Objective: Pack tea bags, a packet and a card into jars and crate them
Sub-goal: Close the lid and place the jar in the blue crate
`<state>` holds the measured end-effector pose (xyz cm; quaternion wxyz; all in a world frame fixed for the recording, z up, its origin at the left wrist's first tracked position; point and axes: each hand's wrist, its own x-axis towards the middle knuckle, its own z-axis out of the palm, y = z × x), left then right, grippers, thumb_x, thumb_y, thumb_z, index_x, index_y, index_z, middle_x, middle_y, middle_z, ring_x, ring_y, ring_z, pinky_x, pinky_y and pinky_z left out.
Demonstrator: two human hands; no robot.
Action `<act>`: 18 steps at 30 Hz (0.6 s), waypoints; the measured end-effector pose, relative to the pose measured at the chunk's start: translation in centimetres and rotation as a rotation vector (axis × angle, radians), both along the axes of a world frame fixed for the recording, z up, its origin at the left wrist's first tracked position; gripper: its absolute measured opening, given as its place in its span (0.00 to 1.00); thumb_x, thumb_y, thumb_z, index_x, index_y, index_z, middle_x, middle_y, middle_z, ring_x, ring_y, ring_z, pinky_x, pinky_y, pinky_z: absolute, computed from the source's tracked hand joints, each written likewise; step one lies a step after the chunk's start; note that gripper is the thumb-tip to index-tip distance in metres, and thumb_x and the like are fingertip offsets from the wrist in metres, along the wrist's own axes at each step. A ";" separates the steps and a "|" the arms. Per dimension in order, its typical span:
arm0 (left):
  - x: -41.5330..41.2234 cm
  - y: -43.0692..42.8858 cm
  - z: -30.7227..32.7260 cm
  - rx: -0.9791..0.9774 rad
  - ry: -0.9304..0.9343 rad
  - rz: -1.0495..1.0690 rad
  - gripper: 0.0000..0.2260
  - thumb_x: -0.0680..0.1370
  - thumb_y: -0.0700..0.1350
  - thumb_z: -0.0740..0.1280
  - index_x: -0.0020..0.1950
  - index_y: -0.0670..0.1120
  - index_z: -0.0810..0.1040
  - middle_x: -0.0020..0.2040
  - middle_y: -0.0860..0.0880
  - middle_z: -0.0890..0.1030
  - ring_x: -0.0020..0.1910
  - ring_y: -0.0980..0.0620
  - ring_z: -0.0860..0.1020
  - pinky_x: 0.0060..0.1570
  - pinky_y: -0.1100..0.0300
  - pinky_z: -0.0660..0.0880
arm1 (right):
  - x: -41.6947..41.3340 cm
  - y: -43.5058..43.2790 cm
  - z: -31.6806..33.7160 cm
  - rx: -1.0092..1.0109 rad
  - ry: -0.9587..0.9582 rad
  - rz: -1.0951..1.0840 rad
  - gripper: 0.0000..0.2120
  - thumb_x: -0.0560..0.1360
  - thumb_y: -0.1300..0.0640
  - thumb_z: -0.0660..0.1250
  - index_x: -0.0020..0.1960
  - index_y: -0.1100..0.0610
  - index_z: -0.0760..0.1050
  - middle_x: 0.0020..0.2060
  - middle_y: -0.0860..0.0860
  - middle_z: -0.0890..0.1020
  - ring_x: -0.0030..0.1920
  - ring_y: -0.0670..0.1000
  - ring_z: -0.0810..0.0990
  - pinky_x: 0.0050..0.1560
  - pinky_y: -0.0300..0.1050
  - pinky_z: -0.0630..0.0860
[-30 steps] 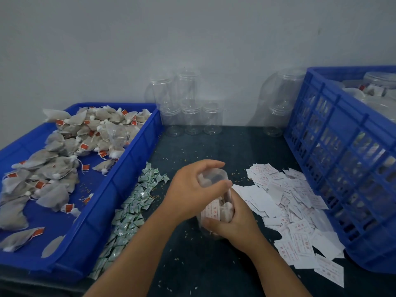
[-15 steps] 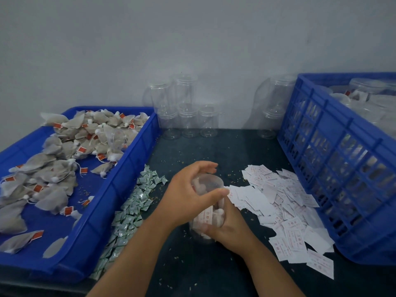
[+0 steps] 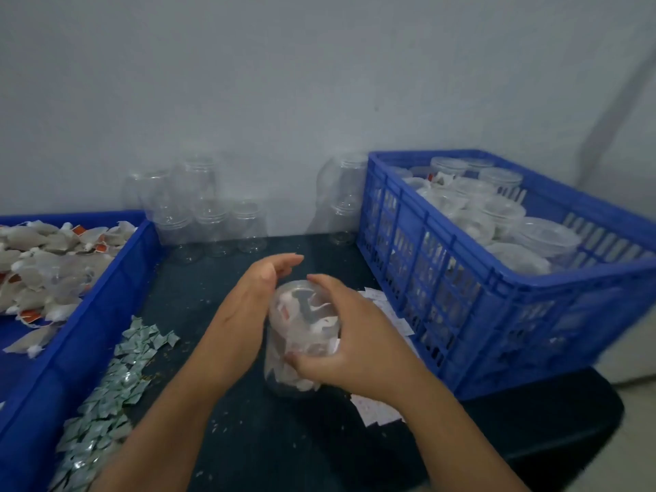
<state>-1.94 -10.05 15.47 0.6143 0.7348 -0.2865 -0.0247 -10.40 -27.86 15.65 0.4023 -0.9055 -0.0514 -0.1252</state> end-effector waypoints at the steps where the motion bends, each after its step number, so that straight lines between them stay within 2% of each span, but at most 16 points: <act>1: 0.4 -0.9 0.2 -0.024 0.072 0.048 0.21 0.81 0.69 0.52 0.63 0.67 0.79 0.64 0.63 0.80 0.64 0.63 0.78 0.61 0.56 0.75 | -0.8 -1.2 1.3 -0.009 -0.040 -0.014 0.46 0.66 0.34 0.80 0.79 0.35 0.64 0.68 0.32 0.76 0.68 0.34 0.75 0.68 0.41 0.77; 3: 1.4 -2.8 0.4 0.048 0.101 0.132 0.15 0.84 0.61 0.55 0.56 0.63 0.82 0.56 0.64 0.84 0.54 0.65 0.82 0.53 0.57 0.77 | -2.5 -3.6 4.4 0.007 -0.135 -0.066 0.43 0.65 0.31 0.79 0.76 0.34 0.67 0.66 0.29 0.77 0.68 0.32 0.76 0.62 0.31 0.76; 6: 1.9 -5.8 0.2 0.295 -0.071 0.100 0.08 0.85 0.55 0.63 0.52 0.61 0.81 0.49 0.62 0.84 0.46 0.65 0.81 0.43 0.65 0.74 | -4.1 -7.1 9.6 -0.006 -0.337 -0.234 0.40 0.66 0.27 0.77 0.75 0.34 0.68 0.63 0.25 0.76 0.64 0.28 0.76 0.55 0.21 0.73; 8: 1.5 -8.5 1.0 0.348 -0.198 0.018 0.05 0.84 0.53 0.65 0.56 0.64 0.78 0.52 0.64 0.81 0.48 0.68 0.79 0.45 0.67 0.74 | -3.7 -10.1 12.7 -0.060 -0.440 -0.379 0.44 0.66 0.24 0.74 0.77 0.38 0.69 0.61 0.26 0.77 0.60 0.25 0.75 0.52 0.19 0.71; 10: 0.6 -11.7 2.5 0.315 -0.314 -0.085 0.11 0.84 0.51 0.65 0.65 0.64 0.75 0.61 0.66 0.77 0.57 0.69 0.77 0.55 0.67 0.76 | -2.2 -13.7 15.7 -0.086 -0.478 -0.505 0.48 0.65 0.23 0.74 0.79 0.43 0.70 0.62 0.30 0.77 0.55 0.22 0.75 0.51 0.18 0.69; 12: -0.2 -14.8 4.1 0.309 -0.463 -0.207 0.22 0.84 0.48 0.64 0.74 0.67 0.66 0.75 0.65 0.67 0.70 0.68 0.68 0.65 0.69 0.70 | 0.0 -17.6 18.1 -0.106 -0.401 -0.603 0.51 0.66 0.26 0.77 0.82 0.49 0.69 0.69 0.39 0.77 0.56 0.29 0.78 0.56 0.26 0.70; 13: -0.4 -16.2 4.7 0.328 -0.523 -0.258 0.28 0.83 0.45 0.64 0.77 0.68 0.60 0.80 0.65 0.59 0.77 0.65 0.61 0.68 0.69 0.65 | 1.3 -19.6 19.0 -0.134 -0.337 -0.645 0.51 0.68 0.29 0.79 0.82 0.52 0.68 0.72 0.45 0.77 0.61 0.37 0.80 0.60 0.33 0.71; 15: -0.5 -18.4 5.5 0.396 -0.607 -0.329 0.34 0.82 0.39 0.63 0.81 0.65 0.57 0.84 0.62 0.52 0.83 0.60 0.48 0.74 0.62 0.61 | 3.9 -23.4 20.0 -0.212 -0.205 -0.730 0.49 0.70 0.35 0.82 0.82 0.57 0.68 0.74 0.53 0.77 0.68 0.52 0.79 0.63 0.45 0.73; 16: -0.4 -19.3 5.5 0.429 -0.632 -0.357 0.33 0.81 0.36 0.63 0.81 0.61 0.60 0.84 0.60 0.53 0.83 0.59 0.47 0.77 0.57 0.59 | 5.1 -25.0 20.1 -0.237 -0.137 -0.764 0.49 0.70 0.38 0.82 0.81 0.58 0.67 0.73 0.55 0.77 0.69 0.56 0.80 0.65 0.47 0.75; 18: -0.3 -20.5 5.0 0.439 -0.666 -0.379 0.29 0.78 0.34 0.63 0.77 0.54 0.70 0.80 0.56 0.64 0.83 0.56 0.51 0.80 0.53 0.58 | 6.9 -27.8 19.6 -0.265 0.001 -0.812 0.48 0.70 0.42 0.83 0.80 0.60 0.65 0.73 0.58 0.77 0.63 0.59 0.82 0.63 0.52 0.80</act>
